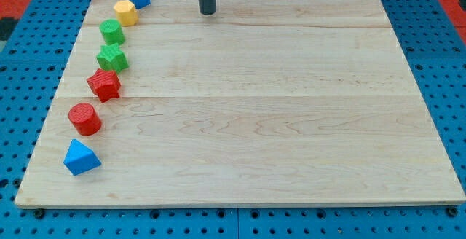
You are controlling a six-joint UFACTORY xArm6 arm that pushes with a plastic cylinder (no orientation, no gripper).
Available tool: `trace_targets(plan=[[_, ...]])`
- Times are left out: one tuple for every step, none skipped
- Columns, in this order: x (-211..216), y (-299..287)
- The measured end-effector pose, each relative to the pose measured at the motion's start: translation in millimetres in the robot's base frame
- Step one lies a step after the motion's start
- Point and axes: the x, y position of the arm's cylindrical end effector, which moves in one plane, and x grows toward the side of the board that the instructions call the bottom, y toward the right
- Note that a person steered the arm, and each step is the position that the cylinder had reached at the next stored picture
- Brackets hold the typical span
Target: Push the yellow hexagon to the center of the board
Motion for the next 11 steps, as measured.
trace_targets(plan=[[35.6, -0.2], [47.9, -39.2], [48.9, -103.0], [51.6, -105.9], [45.1, -132.3], [43.6, -161.7], [39.9, -190.4], [28.7, -199.1], [-15.5, -205.4], [24.0, -134.5], [118.5, -51.9]])
